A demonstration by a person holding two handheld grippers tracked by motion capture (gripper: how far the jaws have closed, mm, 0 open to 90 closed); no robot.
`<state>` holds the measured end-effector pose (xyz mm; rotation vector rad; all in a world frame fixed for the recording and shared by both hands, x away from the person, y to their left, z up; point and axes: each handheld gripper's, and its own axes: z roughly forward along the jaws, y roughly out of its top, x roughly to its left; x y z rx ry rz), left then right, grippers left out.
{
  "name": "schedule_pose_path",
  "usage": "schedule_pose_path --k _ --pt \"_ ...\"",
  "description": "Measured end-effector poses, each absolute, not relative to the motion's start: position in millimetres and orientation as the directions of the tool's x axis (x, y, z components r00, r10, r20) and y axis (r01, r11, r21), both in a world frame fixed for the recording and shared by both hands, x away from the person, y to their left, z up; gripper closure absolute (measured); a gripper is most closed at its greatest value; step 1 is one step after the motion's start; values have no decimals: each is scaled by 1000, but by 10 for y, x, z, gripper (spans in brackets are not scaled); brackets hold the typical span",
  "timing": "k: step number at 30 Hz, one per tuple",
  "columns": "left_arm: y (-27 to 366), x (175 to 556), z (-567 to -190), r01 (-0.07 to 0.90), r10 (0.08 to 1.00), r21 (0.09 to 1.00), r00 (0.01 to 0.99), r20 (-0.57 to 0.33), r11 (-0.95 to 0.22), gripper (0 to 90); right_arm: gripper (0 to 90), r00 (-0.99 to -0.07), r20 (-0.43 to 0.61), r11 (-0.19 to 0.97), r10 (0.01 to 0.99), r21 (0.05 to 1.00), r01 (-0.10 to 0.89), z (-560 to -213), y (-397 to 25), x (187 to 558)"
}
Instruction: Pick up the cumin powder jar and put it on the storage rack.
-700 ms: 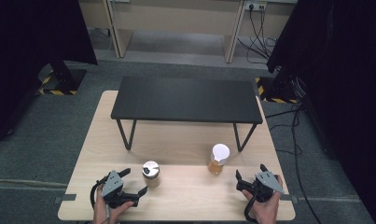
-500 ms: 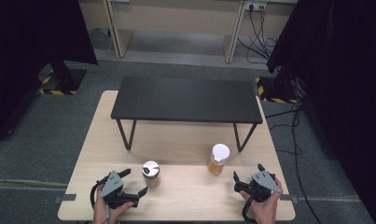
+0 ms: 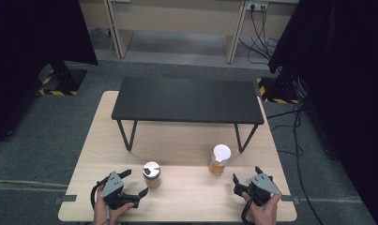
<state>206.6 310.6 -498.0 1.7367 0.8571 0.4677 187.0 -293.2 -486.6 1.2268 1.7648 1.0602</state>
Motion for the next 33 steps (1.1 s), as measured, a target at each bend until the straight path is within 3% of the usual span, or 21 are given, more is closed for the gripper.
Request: schedule_pose_path --k 10,21,33 --pt "3116 2056 -4980 313 744 938 660 -102 -149 4 91 -239 -144 221 960 914 341 -4892 -2801 1706" --pt "3099 2040 -4995 303 752 942 653 -96 -143 3 85 -252 -86 175 964 919 353 -4882 -2912 1751" --pt "2935 2077 -4914 243 691 942 722 -17 -231 0 78 -261 -54 145 964 928 344 -4902 -2983 1759"
